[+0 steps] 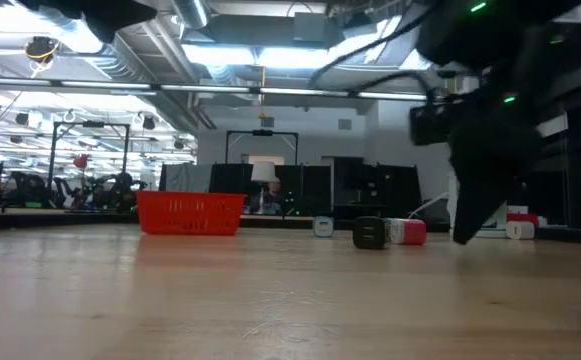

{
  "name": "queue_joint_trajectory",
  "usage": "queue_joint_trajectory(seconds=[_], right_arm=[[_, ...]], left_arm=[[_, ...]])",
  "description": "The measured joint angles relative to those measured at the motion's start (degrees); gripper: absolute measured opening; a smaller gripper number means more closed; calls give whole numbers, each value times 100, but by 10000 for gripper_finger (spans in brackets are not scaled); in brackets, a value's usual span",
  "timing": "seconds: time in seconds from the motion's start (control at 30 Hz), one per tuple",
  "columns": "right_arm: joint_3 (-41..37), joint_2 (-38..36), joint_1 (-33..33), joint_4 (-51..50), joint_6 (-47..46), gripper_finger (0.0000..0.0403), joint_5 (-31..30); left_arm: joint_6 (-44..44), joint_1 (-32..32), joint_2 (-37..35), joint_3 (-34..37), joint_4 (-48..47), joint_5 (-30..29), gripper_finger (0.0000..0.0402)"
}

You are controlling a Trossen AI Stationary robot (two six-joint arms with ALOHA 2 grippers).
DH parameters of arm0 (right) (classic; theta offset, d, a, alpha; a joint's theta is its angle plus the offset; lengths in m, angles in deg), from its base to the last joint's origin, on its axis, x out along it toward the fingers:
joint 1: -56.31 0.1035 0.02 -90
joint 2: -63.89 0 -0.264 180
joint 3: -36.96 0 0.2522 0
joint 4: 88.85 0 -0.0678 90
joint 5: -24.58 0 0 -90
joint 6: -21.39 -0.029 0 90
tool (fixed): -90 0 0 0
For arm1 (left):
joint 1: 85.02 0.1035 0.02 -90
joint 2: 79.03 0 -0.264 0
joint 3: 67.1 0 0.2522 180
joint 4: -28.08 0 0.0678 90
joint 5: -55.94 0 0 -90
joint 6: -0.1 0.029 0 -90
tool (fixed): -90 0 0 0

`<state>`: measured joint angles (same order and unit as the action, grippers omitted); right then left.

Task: Pick & Place Office items
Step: Put the pink charger adapter into the red bin

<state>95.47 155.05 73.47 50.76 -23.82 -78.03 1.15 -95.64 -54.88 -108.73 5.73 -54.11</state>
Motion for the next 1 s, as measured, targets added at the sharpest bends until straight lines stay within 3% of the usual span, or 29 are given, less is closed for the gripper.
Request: queue_joint_trajectory(seconds=[0.1, 0.17, 0.33, 0.4, 0.57, 0.7, 0.8, 1.0], right_arm=[[-326, -437, 311, 558, -664, 265, -428], [-453, -624, 527, 1009, -1108, 265, -1071], [-500, -759, 819, 1941, -1810, 265, -2822], [-500, -761, 784, 2234, -2030, 265, -3087], [-500, -761, 449, 2544, -1780, 265, -2541], [-500, -761, 144, 2676, -1175, 265, -2501], [-500, -761, -166, 2757, -327, 265, -2242], [-462, -761, -1144, 2569, 211, 265, -1560]], left_arm=[[14, 3, 37, 229, 385, -9, 212], [14, 3, 100, 360, 562, -74, 212], [-27, 80, 553, 699, 576, -1165, 212], [-130, 134, 801, 775, 621, -1402, 212], [-72, 104, 1385, 964, 1678, -1012, 212], [11, 84, 1763, 1063, 2428, -837, 212], [14, 86, 1985, 1063, 2504, -839, 212], [-139, 86, 2403, 1065, 2615, -841, 212]])
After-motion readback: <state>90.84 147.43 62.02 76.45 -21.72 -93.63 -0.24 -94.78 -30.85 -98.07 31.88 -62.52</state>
